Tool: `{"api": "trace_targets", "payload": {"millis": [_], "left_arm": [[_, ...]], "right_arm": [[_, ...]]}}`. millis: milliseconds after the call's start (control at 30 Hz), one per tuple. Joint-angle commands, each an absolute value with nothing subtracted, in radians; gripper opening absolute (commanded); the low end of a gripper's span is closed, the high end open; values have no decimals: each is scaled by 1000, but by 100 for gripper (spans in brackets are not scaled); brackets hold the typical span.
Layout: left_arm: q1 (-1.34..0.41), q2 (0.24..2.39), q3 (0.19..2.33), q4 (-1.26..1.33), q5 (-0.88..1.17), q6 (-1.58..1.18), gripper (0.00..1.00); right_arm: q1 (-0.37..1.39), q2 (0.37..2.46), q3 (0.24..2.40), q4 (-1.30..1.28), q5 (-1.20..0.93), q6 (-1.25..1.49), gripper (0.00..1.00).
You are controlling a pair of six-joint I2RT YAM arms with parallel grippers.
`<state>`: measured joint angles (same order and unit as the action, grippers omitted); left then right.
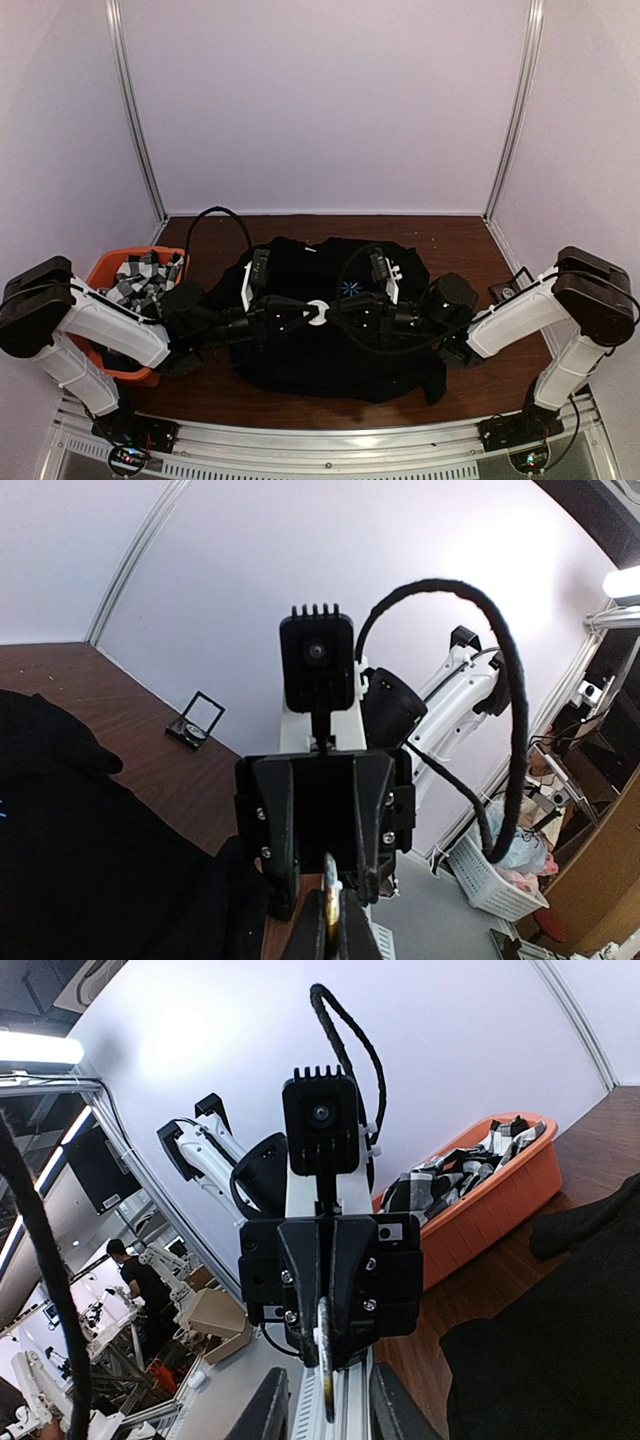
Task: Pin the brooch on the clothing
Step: Pass from the left arm to the right
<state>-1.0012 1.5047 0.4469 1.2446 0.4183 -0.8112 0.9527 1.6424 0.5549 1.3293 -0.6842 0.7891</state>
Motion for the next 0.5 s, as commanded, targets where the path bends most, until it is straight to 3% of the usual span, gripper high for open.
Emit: {"api": "trace_targets", "payload": {"millis": [0,233,400,467], "left_arm": [[-997,1523,436,1333,411,-825,0],[-997,1525,434,1344,419,-830,0],[-997,1527,436,1342,422,-831,0],[-997,1523,436,1340,422,-833,15]], "right_arm": [[966,1665,580,1463,-697,779,28],[968,1667,595,1434,-687,774,24],[968,1662,610,1404,-691,775,8],[968,1662,619,1381,-700,776,0]]}}
